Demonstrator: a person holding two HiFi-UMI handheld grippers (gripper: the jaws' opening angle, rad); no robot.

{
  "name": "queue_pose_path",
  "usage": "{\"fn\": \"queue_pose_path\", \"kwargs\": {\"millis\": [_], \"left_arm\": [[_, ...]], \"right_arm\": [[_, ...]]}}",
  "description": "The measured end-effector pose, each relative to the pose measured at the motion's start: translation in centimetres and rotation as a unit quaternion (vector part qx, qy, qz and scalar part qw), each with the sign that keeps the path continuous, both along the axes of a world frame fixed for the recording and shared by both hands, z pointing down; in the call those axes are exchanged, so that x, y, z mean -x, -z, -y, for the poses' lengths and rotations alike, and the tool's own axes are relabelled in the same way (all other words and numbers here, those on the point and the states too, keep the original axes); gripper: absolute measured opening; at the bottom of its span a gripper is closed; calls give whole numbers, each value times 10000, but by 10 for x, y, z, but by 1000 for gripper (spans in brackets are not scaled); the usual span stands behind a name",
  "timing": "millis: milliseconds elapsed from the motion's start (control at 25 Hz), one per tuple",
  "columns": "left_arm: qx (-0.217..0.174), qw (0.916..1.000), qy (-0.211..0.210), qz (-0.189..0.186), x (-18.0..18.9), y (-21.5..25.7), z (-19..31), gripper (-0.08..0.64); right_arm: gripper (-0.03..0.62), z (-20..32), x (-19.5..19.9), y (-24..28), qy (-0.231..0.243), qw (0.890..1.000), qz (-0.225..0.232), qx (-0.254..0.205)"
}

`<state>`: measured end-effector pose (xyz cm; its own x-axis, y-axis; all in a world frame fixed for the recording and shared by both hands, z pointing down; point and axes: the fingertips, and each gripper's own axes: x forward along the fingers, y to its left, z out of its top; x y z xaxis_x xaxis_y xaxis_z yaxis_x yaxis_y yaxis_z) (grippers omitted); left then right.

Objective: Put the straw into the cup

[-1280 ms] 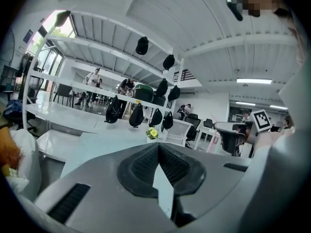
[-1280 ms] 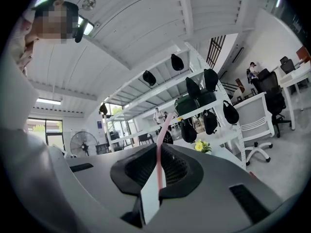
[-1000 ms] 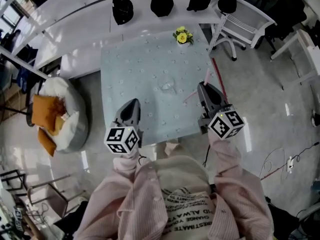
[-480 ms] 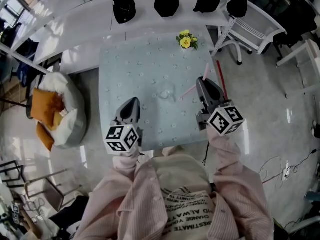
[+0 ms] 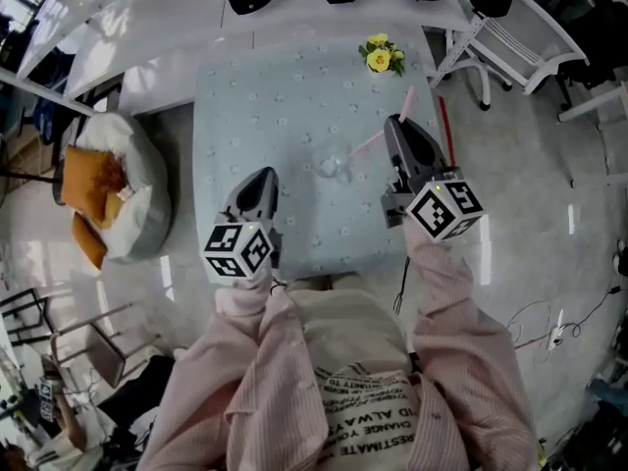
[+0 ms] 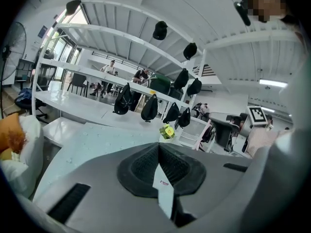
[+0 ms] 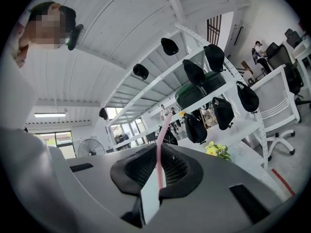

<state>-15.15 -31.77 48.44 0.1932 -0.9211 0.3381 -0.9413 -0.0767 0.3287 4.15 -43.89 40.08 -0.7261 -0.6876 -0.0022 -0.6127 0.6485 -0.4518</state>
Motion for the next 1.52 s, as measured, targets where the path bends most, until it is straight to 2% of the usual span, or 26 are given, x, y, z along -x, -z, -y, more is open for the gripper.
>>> {"fn": "queue_pose_path", "kwargs": {"millis": [360, 800, 1200, 1520], "left_arm": [[337, 9992, -90, -198, 6, -28, 16, -2], [753, 9957, -226, -493, 3, -74, 29, -2], [1141, 9904, -178, -754, -1, -105, 21, -2], [1245, 9882, -159, -882, -4, -113, 16, -2]], "right_arm": [[23, 17, 29, -38, 74, 9993, 56, 356], [23, 18, 62, -102, 266, 9958, -130, 868], [23, 12, 72, -136, 404, 9925, -284, 1122], [23, 7, 71, -151, 375, 9910, -343, 1240]]}}
